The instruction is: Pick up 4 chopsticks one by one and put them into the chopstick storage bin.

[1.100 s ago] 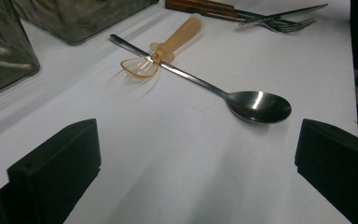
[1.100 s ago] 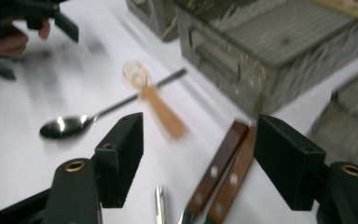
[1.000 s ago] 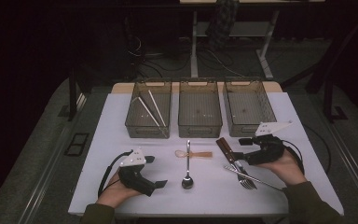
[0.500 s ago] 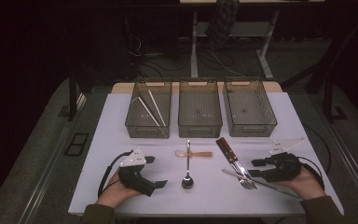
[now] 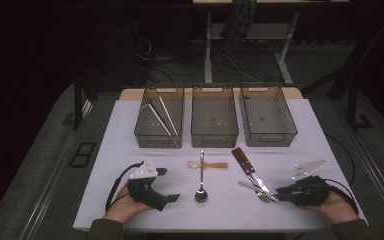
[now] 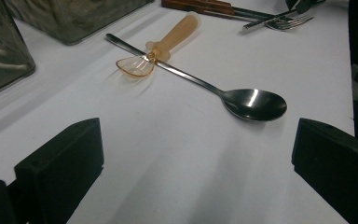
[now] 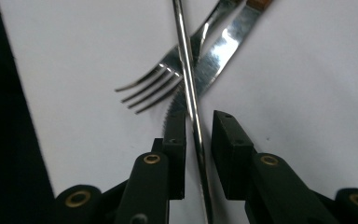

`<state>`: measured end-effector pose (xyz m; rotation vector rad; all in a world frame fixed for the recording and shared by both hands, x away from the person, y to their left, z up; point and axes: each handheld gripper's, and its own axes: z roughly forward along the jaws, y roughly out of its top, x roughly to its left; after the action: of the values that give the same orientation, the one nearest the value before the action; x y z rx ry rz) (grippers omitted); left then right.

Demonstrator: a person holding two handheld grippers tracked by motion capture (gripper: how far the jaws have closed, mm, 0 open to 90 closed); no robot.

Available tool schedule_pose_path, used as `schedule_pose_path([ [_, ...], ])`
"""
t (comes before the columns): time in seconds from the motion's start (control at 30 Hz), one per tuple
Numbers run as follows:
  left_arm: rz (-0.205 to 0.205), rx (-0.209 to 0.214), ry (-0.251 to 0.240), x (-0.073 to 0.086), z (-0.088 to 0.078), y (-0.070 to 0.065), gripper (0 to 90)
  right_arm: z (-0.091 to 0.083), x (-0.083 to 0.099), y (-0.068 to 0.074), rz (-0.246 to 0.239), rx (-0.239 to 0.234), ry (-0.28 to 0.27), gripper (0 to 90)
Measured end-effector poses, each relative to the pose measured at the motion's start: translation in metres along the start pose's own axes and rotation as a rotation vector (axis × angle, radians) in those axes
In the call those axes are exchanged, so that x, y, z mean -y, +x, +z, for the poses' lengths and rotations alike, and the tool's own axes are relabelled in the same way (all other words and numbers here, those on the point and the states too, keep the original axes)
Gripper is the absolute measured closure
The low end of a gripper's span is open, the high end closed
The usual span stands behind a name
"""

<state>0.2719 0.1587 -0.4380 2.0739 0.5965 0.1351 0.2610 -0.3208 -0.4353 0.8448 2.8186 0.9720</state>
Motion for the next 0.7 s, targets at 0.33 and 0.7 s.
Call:
schedule_pose_path([
  [0.33,0.002,0.003,0.003,-0.0001,0.0008,0.0001,0.8,0.0049,-0.0016,0.0039,-0.070,0.040,0.038,80.5],
  [0.7,0.001,0.005,0.003,-0.0002,0.0009,0.0001,0.9,0.0048,0.0004,0.0005,-0.058,0.032,0.017,85.2],
])
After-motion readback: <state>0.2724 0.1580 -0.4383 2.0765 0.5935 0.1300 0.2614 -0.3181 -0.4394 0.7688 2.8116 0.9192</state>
